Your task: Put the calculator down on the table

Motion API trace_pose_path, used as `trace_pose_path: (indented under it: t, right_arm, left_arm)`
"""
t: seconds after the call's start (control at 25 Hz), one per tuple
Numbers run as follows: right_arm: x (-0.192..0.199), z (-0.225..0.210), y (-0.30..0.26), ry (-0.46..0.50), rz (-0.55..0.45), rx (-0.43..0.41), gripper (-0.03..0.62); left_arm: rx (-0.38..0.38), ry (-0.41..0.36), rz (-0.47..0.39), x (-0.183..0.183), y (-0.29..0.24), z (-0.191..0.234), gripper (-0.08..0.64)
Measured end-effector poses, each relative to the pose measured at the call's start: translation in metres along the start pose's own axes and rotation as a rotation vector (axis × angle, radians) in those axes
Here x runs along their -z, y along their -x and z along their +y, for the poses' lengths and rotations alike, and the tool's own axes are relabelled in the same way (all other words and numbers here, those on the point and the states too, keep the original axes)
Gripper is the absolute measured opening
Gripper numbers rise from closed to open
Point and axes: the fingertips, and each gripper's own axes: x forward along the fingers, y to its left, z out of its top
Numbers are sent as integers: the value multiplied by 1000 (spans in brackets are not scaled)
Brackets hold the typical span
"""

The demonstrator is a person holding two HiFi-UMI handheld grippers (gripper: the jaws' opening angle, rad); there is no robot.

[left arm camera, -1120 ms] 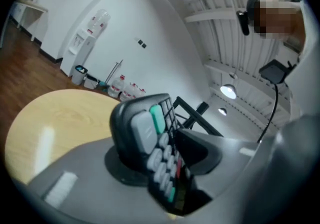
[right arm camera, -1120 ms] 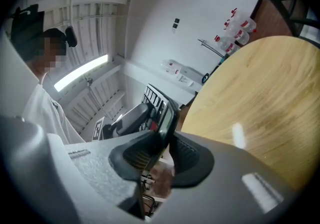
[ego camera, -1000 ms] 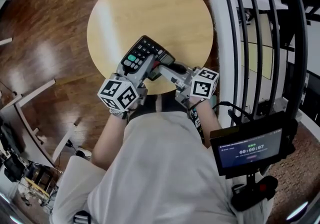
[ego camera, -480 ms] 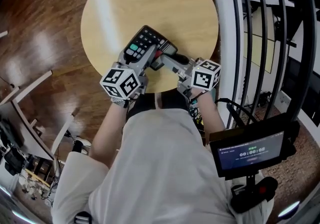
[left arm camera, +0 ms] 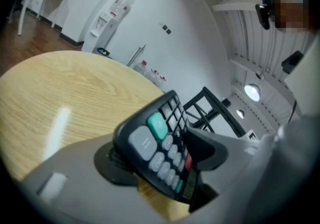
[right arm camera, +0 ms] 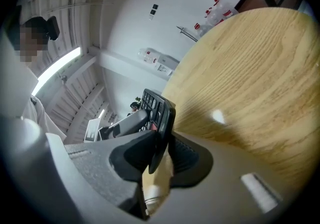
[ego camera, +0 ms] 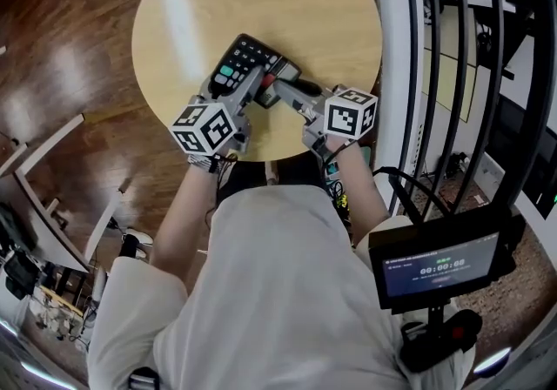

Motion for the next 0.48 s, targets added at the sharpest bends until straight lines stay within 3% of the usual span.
trace_pose_path:
  t: [0.16,0.28,0.48]
  right_arm:
    - [3,-5,0,-27,15,20,80]
    - [6,-11,-2,-39,32,46,75]
    - [8,-16,0,-69,42,69,75]
  left_arm:
    - [-58,23,15,6,-1,9,337]
    - [-140,23,28,10,-2,19,400]
    - [-207,-15,27,14,-1,19,408]
